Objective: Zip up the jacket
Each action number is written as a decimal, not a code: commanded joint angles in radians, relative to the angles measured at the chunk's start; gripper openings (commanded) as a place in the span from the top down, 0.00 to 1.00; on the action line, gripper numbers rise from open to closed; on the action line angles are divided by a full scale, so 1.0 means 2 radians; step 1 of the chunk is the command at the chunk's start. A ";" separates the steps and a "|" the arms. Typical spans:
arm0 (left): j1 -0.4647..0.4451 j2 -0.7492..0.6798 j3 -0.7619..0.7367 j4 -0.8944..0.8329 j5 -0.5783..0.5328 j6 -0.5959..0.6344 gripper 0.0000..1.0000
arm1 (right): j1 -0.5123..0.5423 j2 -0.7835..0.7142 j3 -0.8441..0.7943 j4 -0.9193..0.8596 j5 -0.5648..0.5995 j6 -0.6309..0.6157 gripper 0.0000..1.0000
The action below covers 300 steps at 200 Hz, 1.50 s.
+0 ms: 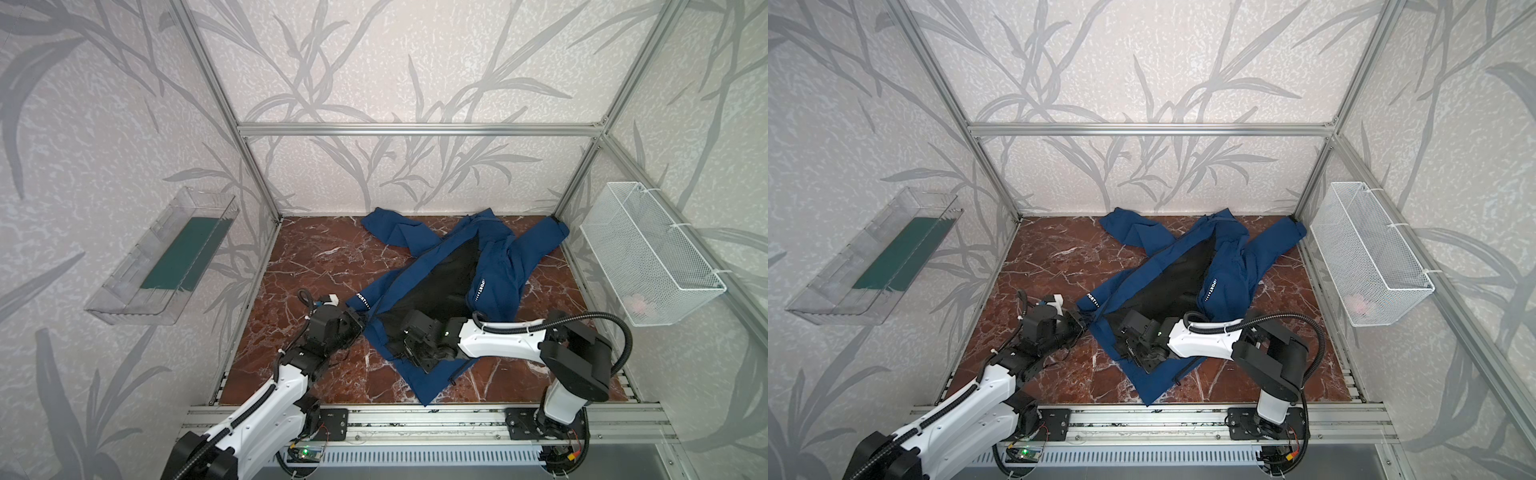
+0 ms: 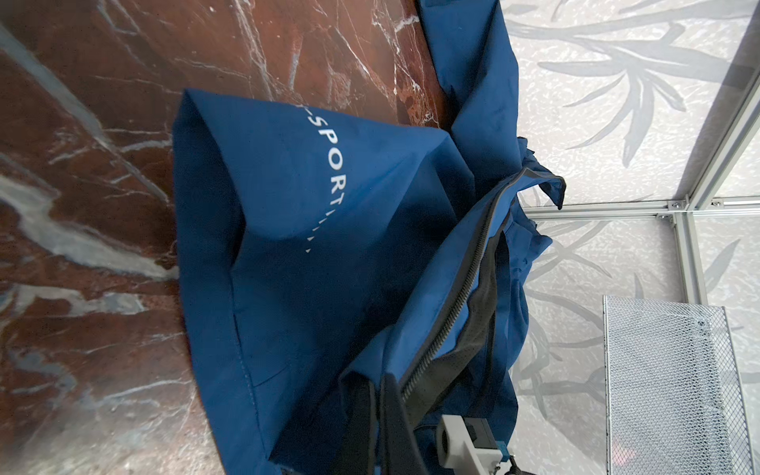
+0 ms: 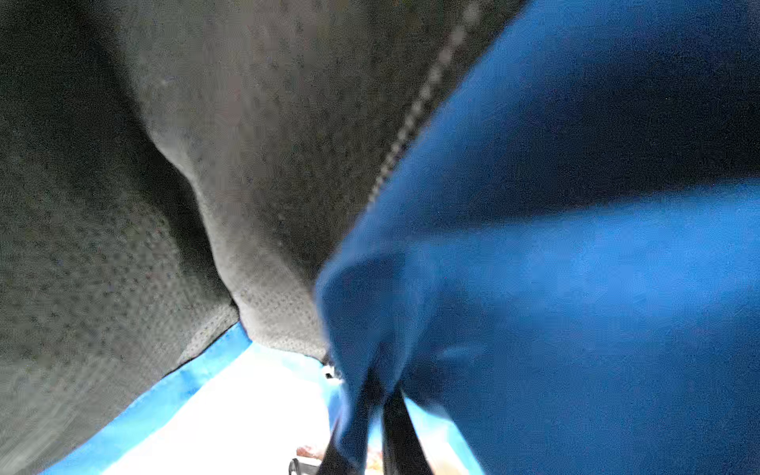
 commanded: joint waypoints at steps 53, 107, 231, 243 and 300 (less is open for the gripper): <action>-0.006 0.040 -0.008 0.033 0.004 -0.003 1.00 | 0.002 -0.048 -0.026 0.005 0.015 -0.001 0.87; -0.011 0.049 -0.007 0.039 0.006 -0.004 1.00 | 0.002 -0.032 -0.031 0.041 0.002 0.000 0.86; -0.013 0.055 0.062 0.026 0.054 0.011 1.00 | -0.007 -0.152 -0.095 0.150 0.111 -0.259 1.00; -0.013 0.065 0.083 0.028 0.069 0.016 1.00 | -0.008 -0.175 -0.112 0.210 0.148 -0.334 1.00; -0.012 0.102 0.197 0.030 0.093 0.055 1.00 | -0.058 -0.248 -0.131 0.389 0.179 -0.723 1.00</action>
